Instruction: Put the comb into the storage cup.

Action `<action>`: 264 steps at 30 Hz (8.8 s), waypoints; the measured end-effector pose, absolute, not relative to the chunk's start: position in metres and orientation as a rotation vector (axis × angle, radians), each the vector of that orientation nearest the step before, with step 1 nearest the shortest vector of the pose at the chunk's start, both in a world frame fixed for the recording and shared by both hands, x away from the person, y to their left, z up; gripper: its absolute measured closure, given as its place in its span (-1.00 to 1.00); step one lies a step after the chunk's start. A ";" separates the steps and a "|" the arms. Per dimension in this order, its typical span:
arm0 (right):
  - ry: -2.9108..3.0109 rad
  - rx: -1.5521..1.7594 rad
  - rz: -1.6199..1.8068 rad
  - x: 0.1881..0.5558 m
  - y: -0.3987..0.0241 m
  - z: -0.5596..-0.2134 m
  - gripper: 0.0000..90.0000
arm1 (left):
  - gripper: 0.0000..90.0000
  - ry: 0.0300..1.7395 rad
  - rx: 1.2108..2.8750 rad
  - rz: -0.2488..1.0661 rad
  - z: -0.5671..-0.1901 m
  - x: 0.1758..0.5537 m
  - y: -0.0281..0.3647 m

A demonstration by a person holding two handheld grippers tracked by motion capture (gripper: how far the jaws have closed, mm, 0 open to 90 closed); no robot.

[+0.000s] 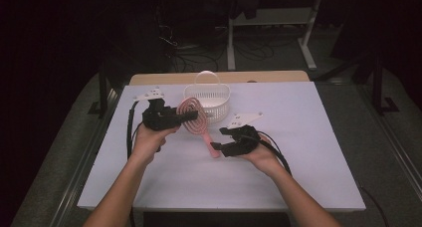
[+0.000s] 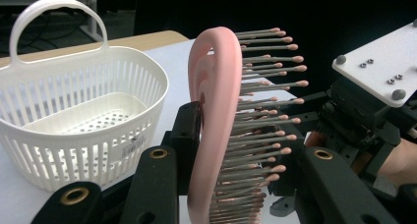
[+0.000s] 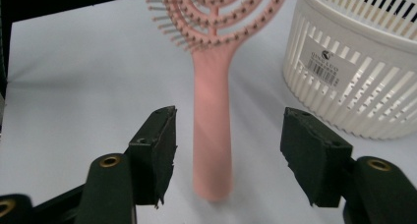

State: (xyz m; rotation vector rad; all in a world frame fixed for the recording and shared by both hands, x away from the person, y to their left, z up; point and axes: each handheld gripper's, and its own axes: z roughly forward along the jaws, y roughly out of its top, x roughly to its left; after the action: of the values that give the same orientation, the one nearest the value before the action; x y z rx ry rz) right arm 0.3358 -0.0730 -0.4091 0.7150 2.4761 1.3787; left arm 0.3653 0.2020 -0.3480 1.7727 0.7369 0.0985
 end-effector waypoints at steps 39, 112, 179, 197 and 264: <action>2.349 1.036 1.333 0.310 -0.169 -0.439 -0.93 | 0.43 0.739 1.714 0.144 -0.311 0.388 0.214; 2.381 1.019 1.303 0.288 -0.193 -0.459 -1.00 | 0.44 0.859 1.651 0.232 -0.306 0.489 0.191; 2.400 1.011 1.279 0.288 -0.190 -0.461 -1.00 | -0.07 1.052 1.701 0.309 -0.361 0.507 0.229; 2.396 1.016 1.282 0.289 -0.191 -0.462 -1.00 | -0.74 0.946 1.805 0.372 -0.352 0.498 0.238; 2.387 0.999 1.287 0.288 -0.191 -0.459 -1.00 | -1.00 0.693 1.964 0.319 -0.403 0.356 0.267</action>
State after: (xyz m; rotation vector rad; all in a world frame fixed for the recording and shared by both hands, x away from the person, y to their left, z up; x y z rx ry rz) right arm 0.2876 -0.1909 -0.4585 0.9987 2.3873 1.2873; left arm 0.3557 0.2670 -0.4028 1.9637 0.6931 0.3195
